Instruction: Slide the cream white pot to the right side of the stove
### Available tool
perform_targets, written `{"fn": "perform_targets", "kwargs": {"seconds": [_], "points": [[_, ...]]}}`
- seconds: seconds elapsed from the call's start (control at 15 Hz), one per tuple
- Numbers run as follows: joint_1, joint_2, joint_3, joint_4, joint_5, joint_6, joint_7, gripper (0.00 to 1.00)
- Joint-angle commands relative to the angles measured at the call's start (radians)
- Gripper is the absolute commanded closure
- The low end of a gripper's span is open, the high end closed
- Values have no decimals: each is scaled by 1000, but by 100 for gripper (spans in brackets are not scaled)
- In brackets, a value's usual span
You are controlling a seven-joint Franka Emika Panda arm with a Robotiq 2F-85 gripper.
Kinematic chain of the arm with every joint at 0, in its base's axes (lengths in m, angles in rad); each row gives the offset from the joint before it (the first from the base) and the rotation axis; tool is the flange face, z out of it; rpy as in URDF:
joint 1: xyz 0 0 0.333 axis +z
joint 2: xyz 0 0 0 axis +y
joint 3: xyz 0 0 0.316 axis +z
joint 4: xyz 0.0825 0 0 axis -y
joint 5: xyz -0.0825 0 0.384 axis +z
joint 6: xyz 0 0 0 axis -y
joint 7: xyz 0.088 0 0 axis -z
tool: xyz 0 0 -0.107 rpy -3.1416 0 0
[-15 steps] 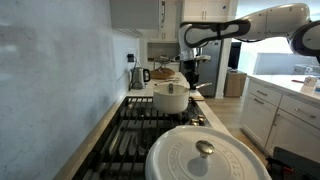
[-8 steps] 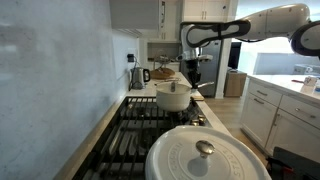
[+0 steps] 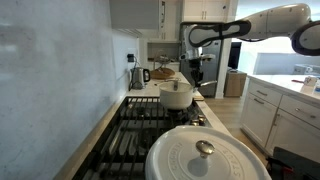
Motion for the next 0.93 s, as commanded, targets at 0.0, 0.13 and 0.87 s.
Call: {"fn": "perform_targets", "kwargs": {"seconds": [0.0,0.13,0.87], "points": [[-7,-56,-22,-12,-16,-31,-3,93],[-5,-51,-25,-5,-17,-35,-1,93],[13,-48,-25,25,-36,-64,17,1]]}}
